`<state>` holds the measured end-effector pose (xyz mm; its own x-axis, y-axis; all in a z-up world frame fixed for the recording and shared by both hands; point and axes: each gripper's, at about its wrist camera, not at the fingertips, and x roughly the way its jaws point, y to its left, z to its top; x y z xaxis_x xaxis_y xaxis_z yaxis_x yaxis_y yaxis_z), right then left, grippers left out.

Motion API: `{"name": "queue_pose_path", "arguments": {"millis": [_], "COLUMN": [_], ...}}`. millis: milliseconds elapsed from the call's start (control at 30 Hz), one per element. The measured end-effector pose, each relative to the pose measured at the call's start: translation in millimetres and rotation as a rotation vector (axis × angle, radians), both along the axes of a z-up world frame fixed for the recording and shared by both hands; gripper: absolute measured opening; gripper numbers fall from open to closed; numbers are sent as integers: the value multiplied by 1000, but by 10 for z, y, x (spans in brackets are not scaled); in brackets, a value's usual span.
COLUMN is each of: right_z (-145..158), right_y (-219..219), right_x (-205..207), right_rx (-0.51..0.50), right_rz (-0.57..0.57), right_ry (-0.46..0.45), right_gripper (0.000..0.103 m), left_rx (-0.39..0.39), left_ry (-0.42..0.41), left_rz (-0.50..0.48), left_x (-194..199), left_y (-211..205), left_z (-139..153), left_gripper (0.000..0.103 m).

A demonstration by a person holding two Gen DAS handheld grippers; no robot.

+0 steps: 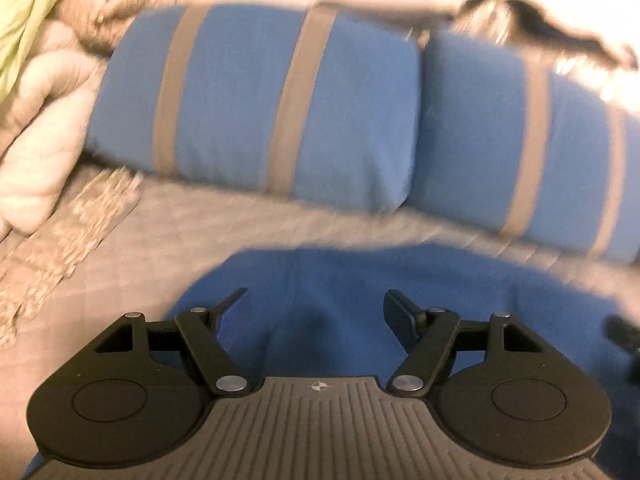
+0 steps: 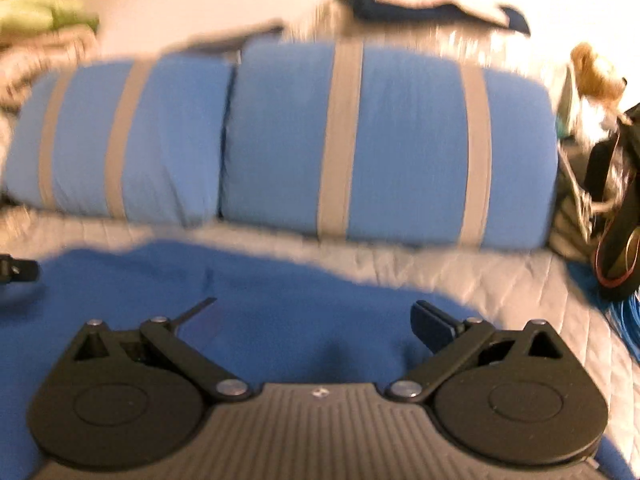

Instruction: Fold clothes

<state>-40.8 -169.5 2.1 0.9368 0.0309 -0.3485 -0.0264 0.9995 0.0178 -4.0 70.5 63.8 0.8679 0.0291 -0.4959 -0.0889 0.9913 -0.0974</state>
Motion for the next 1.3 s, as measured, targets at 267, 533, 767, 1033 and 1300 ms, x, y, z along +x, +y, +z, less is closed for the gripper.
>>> {"name": "queue_pose_path", "arguments": {"millis": [267,533,767,1033,1300], "right_z": [-120,-422,-138,134,-393], "right_y": [122,76,22,-392,-1013], "right_x": [138,161,37,91,475], "right_rx": [196,241,194,-18,194], "right_rz": [30,-26,-87,-188,-213], "right_ry": [105,169,87,70,312], "right_gripper": [103,103,103,103,103], "left_rx": [-119,-57,-82,114,-125], "left_ry": [109,49,117,15,187], "left_rz": [-141,-115,-169,-145,-119], "left_x": [158,78,142,231,576], "left_y": [-268,-399,-306,146,667], "left_z": [-468,-626,-369,-3,-460], "left_gripper": [77,77,77,77,77]}}
